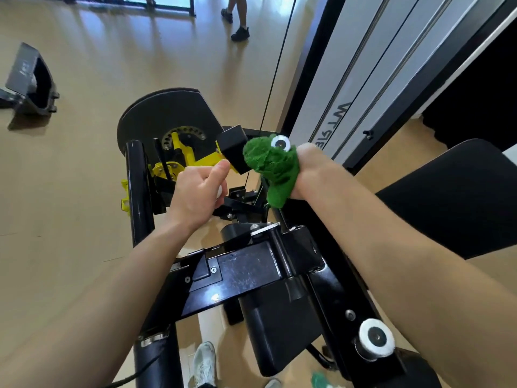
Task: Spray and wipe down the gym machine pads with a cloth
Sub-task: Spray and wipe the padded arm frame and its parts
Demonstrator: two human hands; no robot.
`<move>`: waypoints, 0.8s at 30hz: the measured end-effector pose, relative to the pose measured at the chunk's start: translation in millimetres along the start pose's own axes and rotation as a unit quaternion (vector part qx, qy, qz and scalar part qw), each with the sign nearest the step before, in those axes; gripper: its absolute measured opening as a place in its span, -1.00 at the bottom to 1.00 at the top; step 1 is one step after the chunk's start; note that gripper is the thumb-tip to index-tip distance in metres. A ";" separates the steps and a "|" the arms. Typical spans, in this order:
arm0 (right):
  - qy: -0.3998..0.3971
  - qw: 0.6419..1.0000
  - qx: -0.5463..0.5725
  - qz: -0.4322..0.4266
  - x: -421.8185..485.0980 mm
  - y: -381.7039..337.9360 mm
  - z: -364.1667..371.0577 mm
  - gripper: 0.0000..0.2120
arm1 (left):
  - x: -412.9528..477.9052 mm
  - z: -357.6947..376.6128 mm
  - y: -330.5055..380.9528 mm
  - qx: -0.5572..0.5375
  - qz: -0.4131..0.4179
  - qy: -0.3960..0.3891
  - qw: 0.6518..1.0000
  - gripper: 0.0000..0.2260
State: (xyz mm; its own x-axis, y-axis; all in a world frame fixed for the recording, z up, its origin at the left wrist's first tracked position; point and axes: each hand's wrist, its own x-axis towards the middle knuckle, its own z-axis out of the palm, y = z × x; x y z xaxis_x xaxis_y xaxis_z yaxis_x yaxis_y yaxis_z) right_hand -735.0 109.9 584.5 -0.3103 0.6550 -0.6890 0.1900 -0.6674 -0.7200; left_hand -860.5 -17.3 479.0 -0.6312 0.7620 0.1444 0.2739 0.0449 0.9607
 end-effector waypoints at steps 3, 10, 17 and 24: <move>-0.096 0.994 0.033 -0.027 -29.3 -6.9 -5.3 -0.58 | -1.5 1.3 3.7 -0.011 -0.005 0.002 1.000 -0.30; -0.132 0.984 0.098 -0.070 -59.3 5.5 -45.1 -0.41 | -8.9 -2.1 26.6 -0.006 0.009 0.000 1.000 -0.30; -0.013 0.979 0.190 -0.073 -42.5 25.6 -128.0 -0.44 | -46.5 17.9 63.5 0.018 0.021 0.005 1.000 -0.29; -0.092 0.969 0.214 -0.077 -59.4 49.3 -235.2 -0.60 | -122.2 64.5 91.4 -0.010 -0.005 0.083 0.997 -0.39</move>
State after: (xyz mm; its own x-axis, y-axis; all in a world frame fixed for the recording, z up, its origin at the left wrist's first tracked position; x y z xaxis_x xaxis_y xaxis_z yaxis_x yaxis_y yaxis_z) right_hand -488.1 121.4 570.5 -0.4720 0.7111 -0.5211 -0.2642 -0.6780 -0.6859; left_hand -711.6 -64.7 533.9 -0.7452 0.6447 0.1702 0.2542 0.0386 0.9664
